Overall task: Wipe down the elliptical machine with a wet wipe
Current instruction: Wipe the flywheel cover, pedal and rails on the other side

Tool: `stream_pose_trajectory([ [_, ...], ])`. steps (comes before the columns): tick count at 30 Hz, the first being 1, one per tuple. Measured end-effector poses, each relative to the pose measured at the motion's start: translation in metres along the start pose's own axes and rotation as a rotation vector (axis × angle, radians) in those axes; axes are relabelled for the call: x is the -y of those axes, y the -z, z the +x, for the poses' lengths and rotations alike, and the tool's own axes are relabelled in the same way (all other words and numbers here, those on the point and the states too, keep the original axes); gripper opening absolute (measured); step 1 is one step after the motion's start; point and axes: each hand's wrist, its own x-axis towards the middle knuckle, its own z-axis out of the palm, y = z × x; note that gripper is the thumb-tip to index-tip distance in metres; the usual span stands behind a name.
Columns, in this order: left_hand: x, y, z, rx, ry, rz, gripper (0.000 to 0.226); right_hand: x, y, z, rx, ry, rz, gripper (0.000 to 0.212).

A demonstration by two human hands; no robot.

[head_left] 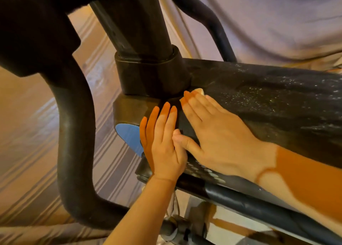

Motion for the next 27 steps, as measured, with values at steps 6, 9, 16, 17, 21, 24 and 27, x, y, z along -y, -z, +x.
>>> stream_pose_trajectory([
  [6,-0.002,0.006,-0.001,0.086,0.026,0.002,0.057,-0.003,-0.013,-0.065,0.003,0.132,-0.046,0.073],
  [9,0.0,0.008,-0.001,0.098,0.024,0.015,0.057,-0.011,-0.009,-0.076,-0.006,0.139,-0.092,0.071],
  [16,-0.001,0.013,0.0,0.172,-0.007,0.054,0.051,0.015,-0.015,-0.041,-0.052,-0.095,-0.065,0.074],
  [17,-0.001,0.015,-0.001,0.198,-0.013,0.062,0.05,0.019,-0.016,-0.037,-0.055,-0.124,-0.066,0.074],
  [21,-0.004,0.017,0.001,0.222,0.017,0.087,0.051,0.024,-0.016,-0.055,-0.051,-0.154,-0.039,0.07],
  [24,-0.009,0.022,0.001,0.262,0.027,0.093,0.059,0.018,-0.008,-0.086,-0.014,-0.106,-0.102,0.07],
  [27,-0.013,0.026,0.002,0.299,0.04,0.105,0.058,0.008,-0.003,-0.1,0.039,-0.073,-0.142,0.069],
])
